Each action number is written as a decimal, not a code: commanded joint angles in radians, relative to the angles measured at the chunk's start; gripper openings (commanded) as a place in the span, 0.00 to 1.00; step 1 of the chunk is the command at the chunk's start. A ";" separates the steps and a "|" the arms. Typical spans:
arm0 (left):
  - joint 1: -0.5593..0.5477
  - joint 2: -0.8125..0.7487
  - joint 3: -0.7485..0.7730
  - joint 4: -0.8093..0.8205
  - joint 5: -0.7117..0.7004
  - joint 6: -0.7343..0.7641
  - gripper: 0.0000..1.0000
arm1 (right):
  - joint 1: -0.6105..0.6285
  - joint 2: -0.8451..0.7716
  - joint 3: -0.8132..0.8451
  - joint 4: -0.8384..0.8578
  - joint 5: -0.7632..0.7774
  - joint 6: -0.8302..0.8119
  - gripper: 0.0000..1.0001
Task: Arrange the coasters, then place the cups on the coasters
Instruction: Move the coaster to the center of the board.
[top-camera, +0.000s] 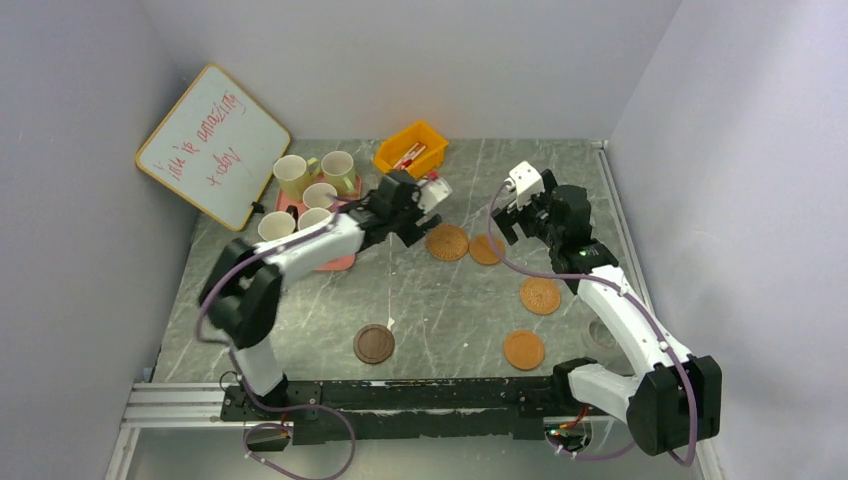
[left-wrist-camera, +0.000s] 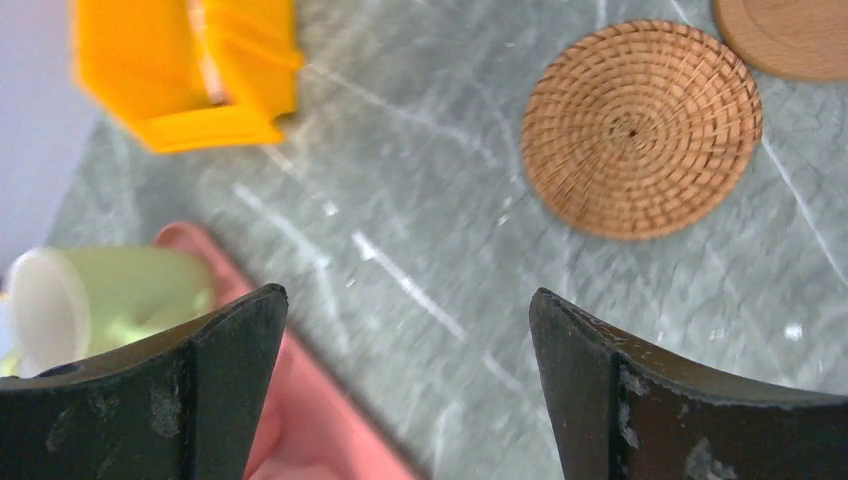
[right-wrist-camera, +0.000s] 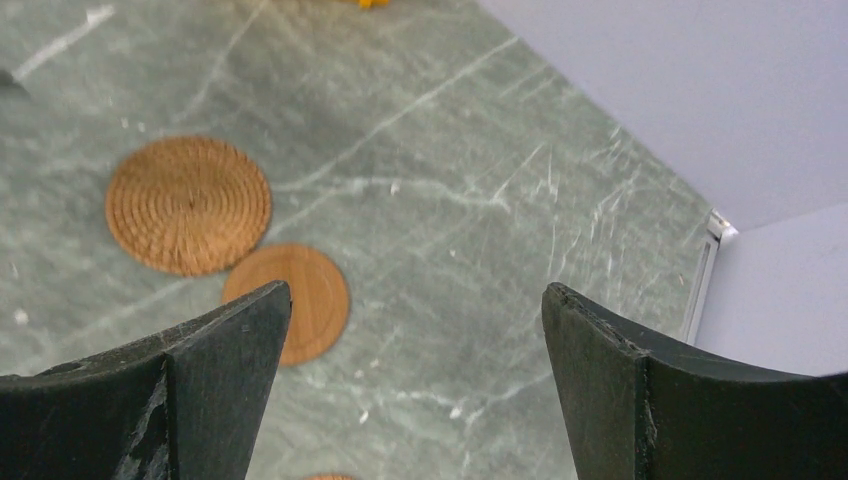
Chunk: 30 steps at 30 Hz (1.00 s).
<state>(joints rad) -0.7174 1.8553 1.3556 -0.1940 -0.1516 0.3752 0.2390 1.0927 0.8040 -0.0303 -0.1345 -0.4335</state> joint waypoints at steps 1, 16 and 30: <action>0.054 -0.227 -0.198 0.057 0.079 -0.001 0.96 | -0.004 -0.010 0.031 -0.141 0.005 -0.136 1.00; 0.184 -0.604 -0.647 0.159 0.518 0.172 0.96 | 0.010 0.278 0.014 0.003 -0.077 -0.112 1.00; 0.182 -0.708 -0.773 0.004 0.540 0.440 0.96 | 0.026 0.495 0.061 0.096 0.062 -0.048 1.00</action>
<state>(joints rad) -0.5331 1.1690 0.6018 -0.1574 0.3492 0.7063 0.2535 1.5539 0.8143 -0.0105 -0.1349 -0.5041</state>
